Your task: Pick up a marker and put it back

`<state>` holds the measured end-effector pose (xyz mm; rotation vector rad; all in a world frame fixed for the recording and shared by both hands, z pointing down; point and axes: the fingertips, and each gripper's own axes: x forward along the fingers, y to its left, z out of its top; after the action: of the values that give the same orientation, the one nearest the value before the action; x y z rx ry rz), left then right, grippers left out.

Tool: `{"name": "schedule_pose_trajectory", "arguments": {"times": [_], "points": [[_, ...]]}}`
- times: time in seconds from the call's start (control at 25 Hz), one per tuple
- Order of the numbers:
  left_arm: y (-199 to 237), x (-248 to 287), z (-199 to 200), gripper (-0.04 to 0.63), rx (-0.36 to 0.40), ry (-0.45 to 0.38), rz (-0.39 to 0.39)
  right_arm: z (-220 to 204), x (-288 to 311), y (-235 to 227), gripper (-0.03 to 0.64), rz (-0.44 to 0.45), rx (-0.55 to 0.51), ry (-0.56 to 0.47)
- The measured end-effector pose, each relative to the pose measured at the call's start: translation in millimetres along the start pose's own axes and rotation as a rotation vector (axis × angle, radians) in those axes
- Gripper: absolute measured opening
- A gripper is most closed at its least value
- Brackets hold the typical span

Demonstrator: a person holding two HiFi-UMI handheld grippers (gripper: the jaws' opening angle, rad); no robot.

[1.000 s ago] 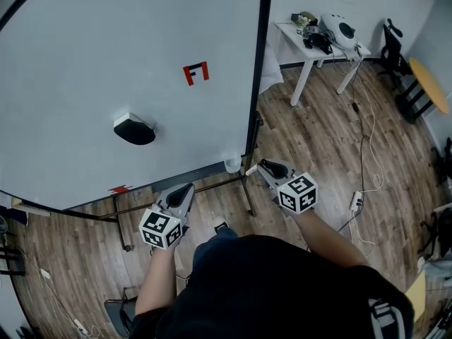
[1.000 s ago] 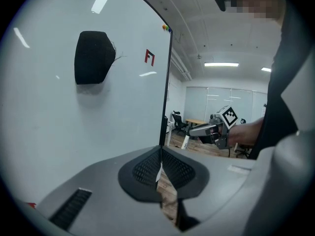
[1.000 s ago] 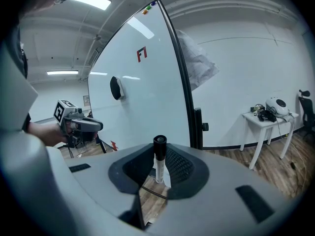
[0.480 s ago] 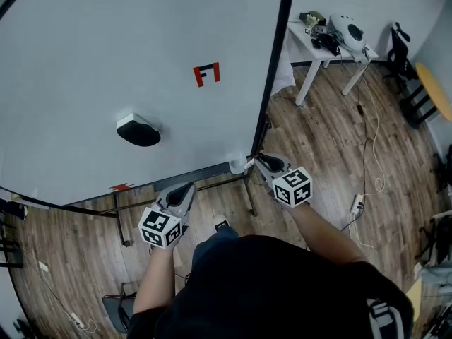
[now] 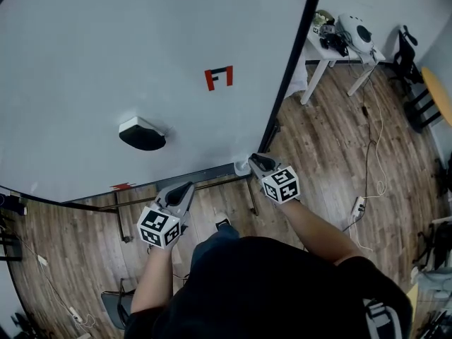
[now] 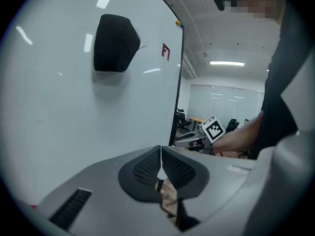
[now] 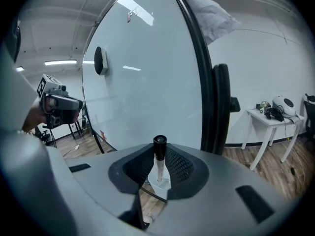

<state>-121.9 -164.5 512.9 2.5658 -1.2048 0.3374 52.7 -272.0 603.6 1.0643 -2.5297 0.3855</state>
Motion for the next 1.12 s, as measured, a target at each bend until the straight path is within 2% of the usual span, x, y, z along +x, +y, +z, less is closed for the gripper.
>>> {"name": "schedule_pose_trajectory", "arguments": {"times": [0.4, 1.12], "points": [[13, 4, -8, 0.018, -0.016, 0.021, -0.009, -40, 34, -9, 0.064, -0.025, -0.002, 0.070], [12, 4, -28, 0.017, -0.044, 0.048, -0.039, -65, 59, -8, 0.066, -0.025, -0.010, 0.122]]}}
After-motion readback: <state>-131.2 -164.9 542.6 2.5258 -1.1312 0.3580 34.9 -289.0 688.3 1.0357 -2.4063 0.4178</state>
